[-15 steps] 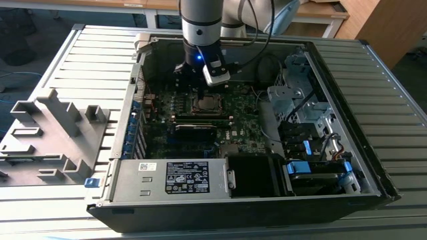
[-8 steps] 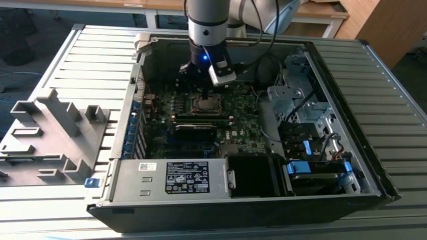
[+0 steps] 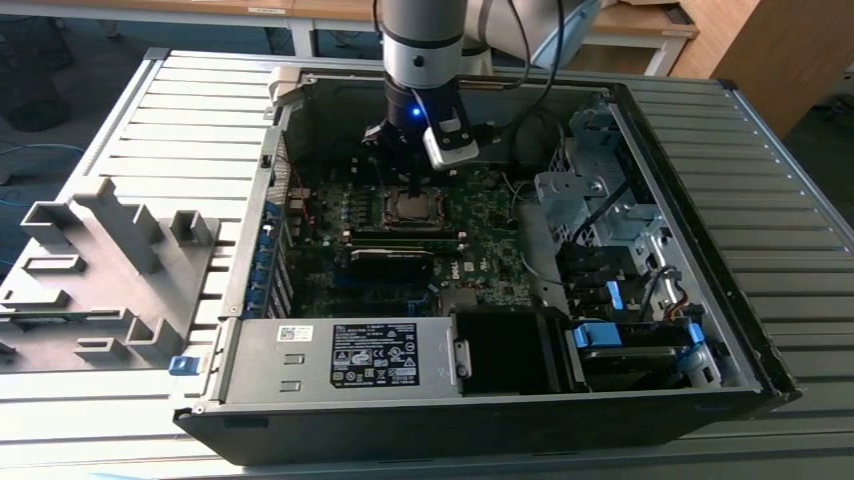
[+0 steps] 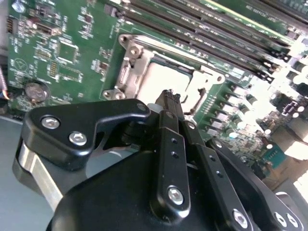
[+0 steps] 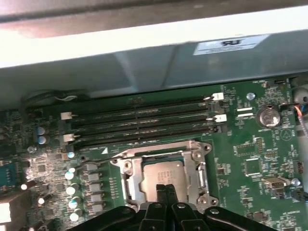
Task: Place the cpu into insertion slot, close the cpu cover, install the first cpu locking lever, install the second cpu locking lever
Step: 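Close the cpu cover, then install the first cpu locking lever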
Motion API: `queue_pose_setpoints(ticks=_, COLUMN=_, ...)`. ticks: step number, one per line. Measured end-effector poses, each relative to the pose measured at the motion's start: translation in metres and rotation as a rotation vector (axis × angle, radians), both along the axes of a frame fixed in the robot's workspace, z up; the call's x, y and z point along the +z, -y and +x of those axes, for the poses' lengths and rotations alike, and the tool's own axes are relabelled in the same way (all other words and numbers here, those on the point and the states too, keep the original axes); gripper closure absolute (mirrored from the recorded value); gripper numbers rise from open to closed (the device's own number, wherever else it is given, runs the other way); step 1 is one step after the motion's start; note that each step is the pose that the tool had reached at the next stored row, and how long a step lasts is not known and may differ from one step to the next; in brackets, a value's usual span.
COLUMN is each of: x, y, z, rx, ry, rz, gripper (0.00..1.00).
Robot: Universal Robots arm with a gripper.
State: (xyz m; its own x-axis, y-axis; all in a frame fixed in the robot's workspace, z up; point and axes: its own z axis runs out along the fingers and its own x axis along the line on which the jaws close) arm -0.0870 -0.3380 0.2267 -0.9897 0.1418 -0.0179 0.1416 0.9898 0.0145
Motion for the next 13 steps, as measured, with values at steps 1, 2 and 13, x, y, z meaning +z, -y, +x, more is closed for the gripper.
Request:
queue_pose_setpoints(ticks=1, x=0.0, y=0.0, z=0.0016, rx=0.0, ry=-0.0003, rz=0.0, gripper=0.89)
queue_pose_setpoints(ticks=2, x=0.0, y=0.0, z=0.0018, rx=0.0, ry=-0.0003, rz=0.0, gripper=0.89)
queue_pose_setpoints(ticks=13, x=0.0, y=0.0, z=0.0022, rx=0.0, ry=-0.0003, rz=0.0001, gripper=0.89)
